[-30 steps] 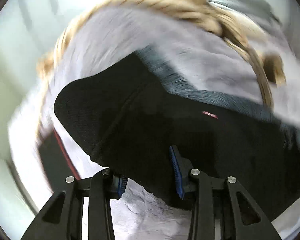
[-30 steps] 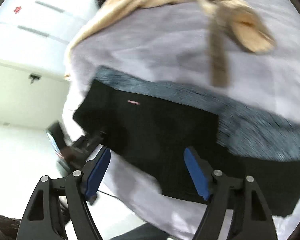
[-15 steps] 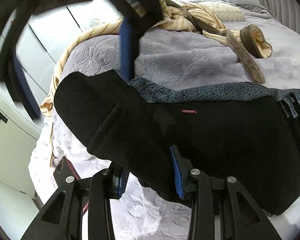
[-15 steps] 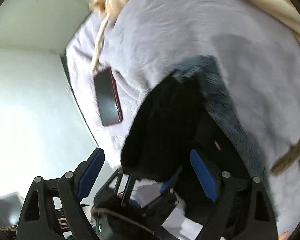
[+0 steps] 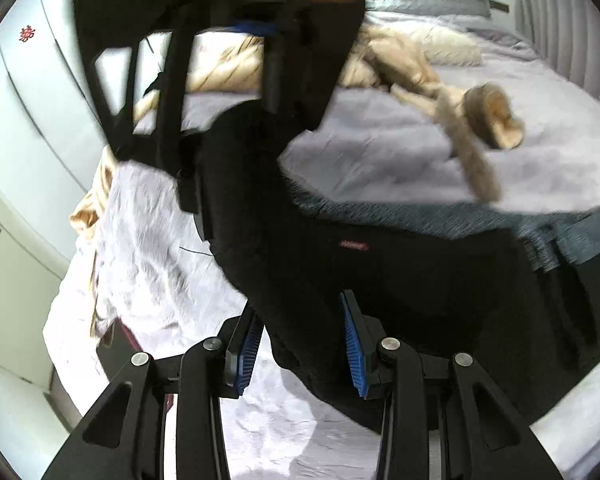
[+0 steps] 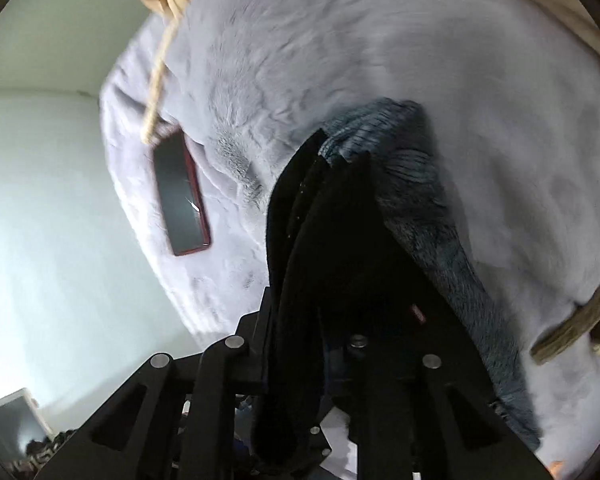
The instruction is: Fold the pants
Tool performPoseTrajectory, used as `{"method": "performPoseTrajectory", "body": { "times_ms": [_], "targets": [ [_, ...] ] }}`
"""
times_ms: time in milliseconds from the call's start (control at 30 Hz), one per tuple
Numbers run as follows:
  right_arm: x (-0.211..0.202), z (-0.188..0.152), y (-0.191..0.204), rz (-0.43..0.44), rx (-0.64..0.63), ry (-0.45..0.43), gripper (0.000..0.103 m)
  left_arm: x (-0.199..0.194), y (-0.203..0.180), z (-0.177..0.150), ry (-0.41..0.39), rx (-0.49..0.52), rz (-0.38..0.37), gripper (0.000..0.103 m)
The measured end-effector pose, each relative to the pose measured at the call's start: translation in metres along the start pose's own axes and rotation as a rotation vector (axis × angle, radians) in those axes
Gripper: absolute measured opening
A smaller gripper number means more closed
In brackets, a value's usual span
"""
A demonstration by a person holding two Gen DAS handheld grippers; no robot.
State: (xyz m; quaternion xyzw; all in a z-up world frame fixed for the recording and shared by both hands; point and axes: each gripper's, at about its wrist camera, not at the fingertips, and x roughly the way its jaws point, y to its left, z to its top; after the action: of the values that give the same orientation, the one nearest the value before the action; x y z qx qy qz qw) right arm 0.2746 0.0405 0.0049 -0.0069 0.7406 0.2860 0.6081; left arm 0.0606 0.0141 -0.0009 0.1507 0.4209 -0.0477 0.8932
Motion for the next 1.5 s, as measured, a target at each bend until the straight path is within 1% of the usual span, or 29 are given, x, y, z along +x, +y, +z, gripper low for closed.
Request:
{"method": "performPoseTrajectory", "body": {
  "times_ms": [67,167,200,300,400,467,500,567,700,767,833,900,967,1000,1033,1100,1167,1200,1300,1367,1400,1500],
  "targets": [
    [-0.024,-0.021,-0.019,0.092,0.043,-0.071,0.019,-0.018,-0.009,0.010,-0.033,0.014,-0.034,0.039],
    [-0.065,-0.068,-0.058,0.241,0.118,-0.205,0.019,-0.043,-0.028,0.025,-0.082,0.053,-0.082,0.039],
    [-0.073,-0.081,-0.067,0.271,0.136,-0.239,0.019,-0.052,-0.036,0.029,-0.100,0.066,-0.103,0.039],
    [-0.105,-0.140,-0.104,0.371,0.195,-0.377,0.019,-0.079,-0.068,0.042,-0.140,0.107,-0.184,0.039],
    [-0.128,-0.208,-0.148,0.449,0.270,-0.508,0.019,-0.097,-0.105,0.050,-0.155,0.161,-0.254,0.039],
    [-0.134,-0.247,-0.175,0.481,0.321,-0.575,0.019,-0.105,-0.136,0.052,-0.154,0.215,-0.299,0.039],
    [-0.136,-0.273,-0.194,0.498,0.355,-0.617,0.019,-0.107,-0.152,0.051,-0.153,0.244,-0.320,0.039],
    [-0.132,-0.315,-0.225,0.527,0.415,-0.675,0.019,-0.110,-0.186,0.048,-0.147,0.315,-0.348,0.039],
    [-0.108,-0.378,-0.273,0.564,0.520,-0.742,0.019,-0.106,-0.247,0.034,-0.111,0.431,-0.400,0.039],
    [-0.089,-0.400,-0.290,0.568,0.557,-0.756,0.019,-0.100,-0.274,0.023,-0.087,0.479,-0.411,0.039],
    [-0.081,-0.419,-0.313,0.577,0.589,-0.762,0.019,-0.095,-0.298,0.013,-0.067,0.521,-0.417,0.039],
    [-0.064,-0.435,-0.333,0.570,0.627,-0.760,0.019,-0.086,-0.314,0.005,-0.033,0.546,-0.422,0.039],
    [-0.048,-0.443,-0.348,0.543,0.662,-0.743,0.019,-0.074,-0.328,0.000,0.019,0.560,-0.425,0.039],
    [-0.042,-0.447,-0.360,0.513,0.685,-0.721,0.019,-0.069,-0.332,-0.002,0.044,0.563,-0.424,0.039],
    [-0.036,-0.449,-0.364,0.504,0.697,-0.710,0.019,-0.066,-0.336,-0.004,0.058,0.564,-0.421,0.039],
    [-0.032,-0.453,-0.367,0.528,0.716,-0.716,0.019,-0.065,-0.335,-0.005,0.070,0.566,-0.415,0.046],
    [-0.024,-0.451,-0.363,0.533,0.714,-0.727,0.019,-0.064,-0.325,-0.002,0.097,0.549,-0.425,0.070],
    [-0.027,-0.451,-0.359,0.514,0.708,-0.726,0.019,-0.064,-0.318,-0.001,0.104,0.528,-0.427,0.073],
    [-0.030,-0.449,-0.351,0.455,0.695,-0.719,0.022,-0.065,-0.291,0.005,0.128,0.480,-0.462,0.073],
    [-0.030,-0.441,-0.349,0.421,0.692,-0.706,0.024,-0.067,-0.277,0.007,0.128,0.462,-0.441,0.073],
    [-0.030,-0.446,-0.347,0.400,0.696,-0.699,0.024,-0.067,-0.265,0.012,0.133,0.430,-0.424,0.073],
    [-0.029,-0.460,-0.344,0.366,0.730,-0.697,0.025,-0.056,-0.236,0.023,0.182,0.314,-0.415,0.073]
  ]
}}
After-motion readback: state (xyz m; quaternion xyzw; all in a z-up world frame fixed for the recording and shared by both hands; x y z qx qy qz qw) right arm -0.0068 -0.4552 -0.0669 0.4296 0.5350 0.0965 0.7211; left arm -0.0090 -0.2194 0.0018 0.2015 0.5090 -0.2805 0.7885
